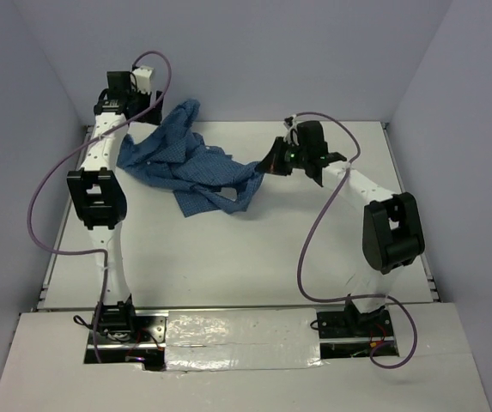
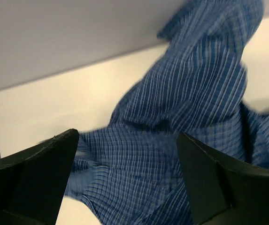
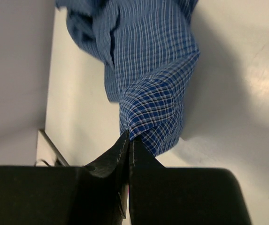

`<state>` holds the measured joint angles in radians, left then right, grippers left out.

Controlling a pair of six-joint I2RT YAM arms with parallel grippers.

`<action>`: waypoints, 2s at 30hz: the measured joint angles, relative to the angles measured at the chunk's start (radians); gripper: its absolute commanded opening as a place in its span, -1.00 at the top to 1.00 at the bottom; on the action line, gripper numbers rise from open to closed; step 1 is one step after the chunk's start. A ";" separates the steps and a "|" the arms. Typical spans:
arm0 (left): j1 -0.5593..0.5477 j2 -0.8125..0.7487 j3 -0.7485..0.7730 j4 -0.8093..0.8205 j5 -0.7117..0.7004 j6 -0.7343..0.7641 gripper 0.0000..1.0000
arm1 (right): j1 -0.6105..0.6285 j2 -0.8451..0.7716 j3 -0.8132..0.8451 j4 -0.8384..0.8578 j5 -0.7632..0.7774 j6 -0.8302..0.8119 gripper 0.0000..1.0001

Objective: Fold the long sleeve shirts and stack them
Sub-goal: Flatten the shirt out

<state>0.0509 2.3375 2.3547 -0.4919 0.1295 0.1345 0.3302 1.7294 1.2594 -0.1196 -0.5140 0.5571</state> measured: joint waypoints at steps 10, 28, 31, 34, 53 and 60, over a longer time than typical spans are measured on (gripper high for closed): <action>-0.094 -0.586 -0.681 -0.145 0.136 0.346 -0.15 | -0.089 0.042 0.064 0.048 -0.005 0.100 1.00; -0.280 -0.389 -0.928 0.133 -0.093 0.459 -0.65 | -0.086 0.003 -0.021 0.076 -0.025 0.100 1.00; -0.284 -0.393 -0.970 0.196 -0.122 0.473 0.00 | -0.086 -0.009 -0.040 0.074 -0.024 0.098 1.00; -0.283 -0.393 -1.020 0.220 -0.153 0.492 0.97 | -0.086 -0.011 -0.039 0.071 -0.023 0.084 1.00; -0.036 -0.737 -0.417 -0.371 0.221 0.889 0.85 | -0.045 -0.523 -0.001 -0.154 -0.124 -0.244 1.00; -0.034 -0.651 -0.442 -0.464 0.359 0.974 0.18 | -0.031 -0.488 -0.052 -0.069 -0.185 -0.178 1.00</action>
<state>0.0170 1.6863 1.9129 -0.9558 0.4885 1.1084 0.2989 1.2419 1.2072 -0.1890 -0.6991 0.3794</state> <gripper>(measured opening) 0.300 0.008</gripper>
